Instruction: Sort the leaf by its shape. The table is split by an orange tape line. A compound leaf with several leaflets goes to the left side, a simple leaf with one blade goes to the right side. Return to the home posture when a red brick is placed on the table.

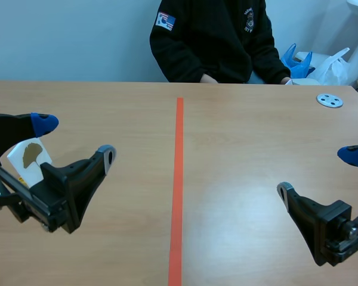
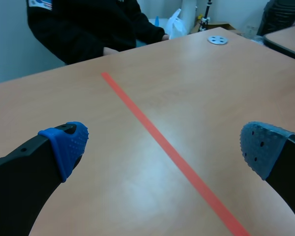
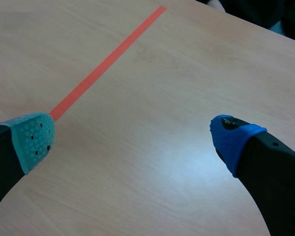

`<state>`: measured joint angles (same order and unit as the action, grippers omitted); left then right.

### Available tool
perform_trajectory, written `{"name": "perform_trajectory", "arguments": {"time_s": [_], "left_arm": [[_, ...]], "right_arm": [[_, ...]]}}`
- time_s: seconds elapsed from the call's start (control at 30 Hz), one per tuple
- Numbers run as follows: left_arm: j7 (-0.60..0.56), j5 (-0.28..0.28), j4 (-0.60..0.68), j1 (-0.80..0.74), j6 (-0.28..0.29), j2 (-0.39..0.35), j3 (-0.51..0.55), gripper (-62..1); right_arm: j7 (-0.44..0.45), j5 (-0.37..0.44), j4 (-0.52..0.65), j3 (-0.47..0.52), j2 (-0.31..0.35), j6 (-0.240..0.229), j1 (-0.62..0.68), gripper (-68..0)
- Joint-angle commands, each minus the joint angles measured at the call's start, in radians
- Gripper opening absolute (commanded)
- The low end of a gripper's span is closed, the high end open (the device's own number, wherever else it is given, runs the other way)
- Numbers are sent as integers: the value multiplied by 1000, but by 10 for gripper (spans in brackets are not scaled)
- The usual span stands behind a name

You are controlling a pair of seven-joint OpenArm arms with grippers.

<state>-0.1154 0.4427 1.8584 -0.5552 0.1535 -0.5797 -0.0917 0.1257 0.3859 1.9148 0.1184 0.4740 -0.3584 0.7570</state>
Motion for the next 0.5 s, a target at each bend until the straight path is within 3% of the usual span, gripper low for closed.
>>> {"name": "perform_trajectory", "arguments": {"time_s": [0.0,0.17,0.33,0.47], "left_arm": [[2,8,4,-19,-2,-5,7,14],[26,6,41,-97,-2,-5,7,14],[38,-69,43,-109,-1,-3,7,14],[38,-74,43,-109,-1,-3,7,14]], "right_arm": [[14,7,6,6,11,3,-12,4],[14,7,6,6,11,3,-12,4],[14,7,6,6,11,3,-12,4],[14,7,6,6,11,3,-12,4]]}}
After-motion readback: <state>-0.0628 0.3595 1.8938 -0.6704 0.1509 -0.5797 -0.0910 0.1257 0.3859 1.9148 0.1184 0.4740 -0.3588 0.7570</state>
